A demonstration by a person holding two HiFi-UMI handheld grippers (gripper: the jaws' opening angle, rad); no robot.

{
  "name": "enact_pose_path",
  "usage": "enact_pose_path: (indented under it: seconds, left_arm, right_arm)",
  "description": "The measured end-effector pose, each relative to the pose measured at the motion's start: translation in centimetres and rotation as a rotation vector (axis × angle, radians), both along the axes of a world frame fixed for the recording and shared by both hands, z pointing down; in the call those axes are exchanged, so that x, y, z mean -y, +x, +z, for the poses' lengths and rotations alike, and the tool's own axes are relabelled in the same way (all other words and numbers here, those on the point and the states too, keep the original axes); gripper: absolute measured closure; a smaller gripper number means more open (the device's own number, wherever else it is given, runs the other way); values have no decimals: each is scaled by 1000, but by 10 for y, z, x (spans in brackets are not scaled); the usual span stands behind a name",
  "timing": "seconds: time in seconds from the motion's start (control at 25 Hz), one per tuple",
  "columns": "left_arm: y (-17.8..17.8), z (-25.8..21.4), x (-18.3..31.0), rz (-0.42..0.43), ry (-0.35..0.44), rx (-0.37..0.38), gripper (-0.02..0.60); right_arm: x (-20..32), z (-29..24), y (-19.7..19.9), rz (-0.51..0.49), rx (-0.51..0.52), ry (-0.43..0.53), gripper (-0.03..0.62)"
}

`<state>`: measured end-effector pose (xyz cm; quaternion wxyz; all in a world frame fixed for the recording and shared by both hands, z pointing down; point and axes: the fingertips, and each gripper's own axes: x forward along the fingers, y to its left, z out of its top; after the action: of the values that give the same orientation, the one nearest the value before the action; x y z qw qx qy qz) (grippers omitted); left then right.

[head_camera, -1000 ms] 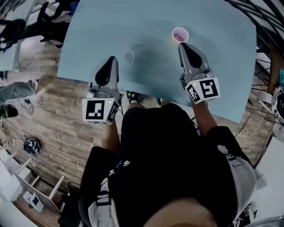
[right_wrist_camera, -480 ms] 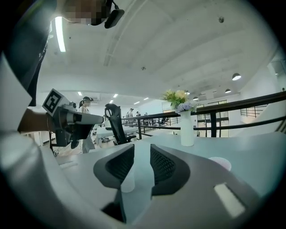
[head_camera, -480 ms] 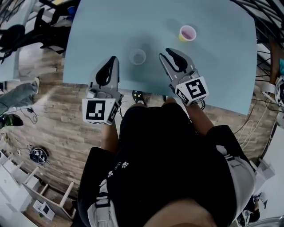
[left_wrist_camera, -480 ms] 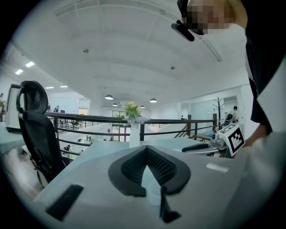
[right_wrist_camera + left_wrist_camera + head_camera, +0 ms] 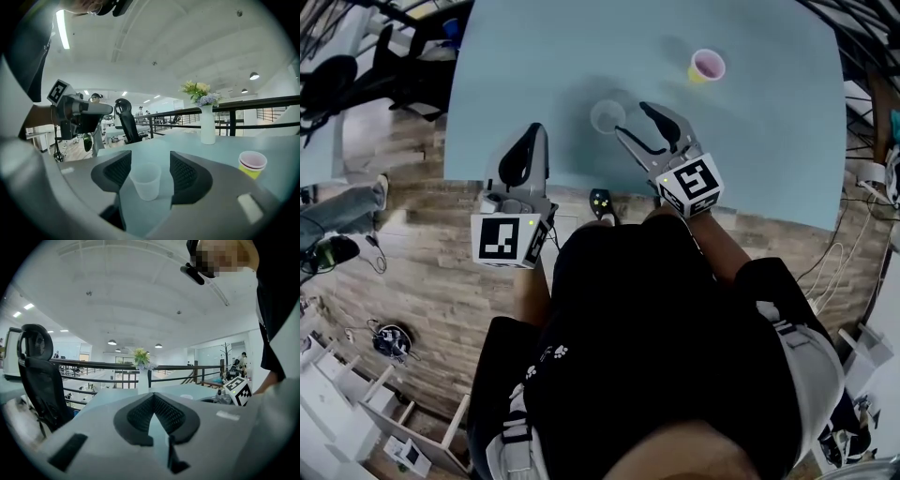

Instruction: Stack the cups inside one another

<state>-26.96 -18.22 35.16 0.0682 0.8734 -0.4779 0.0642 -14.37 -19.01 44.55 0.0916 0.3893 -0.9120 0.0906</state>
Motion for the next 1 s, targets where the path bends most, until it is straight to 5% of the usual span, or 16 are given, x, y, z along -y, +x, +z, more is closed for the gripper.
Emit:
enact_pose_path:
  seconds: [0.44, 1.0]
  left_arm:
    - [-32, 0, 3, -6, 8, 8, 589]
    - [-42, 5, 2, -58, -16, 14, 589]
  right_arm:
    - [10, 39, -33, -16, -127, -44, 246]
    - [20, 62, -40, -43, -201, -83, 267]
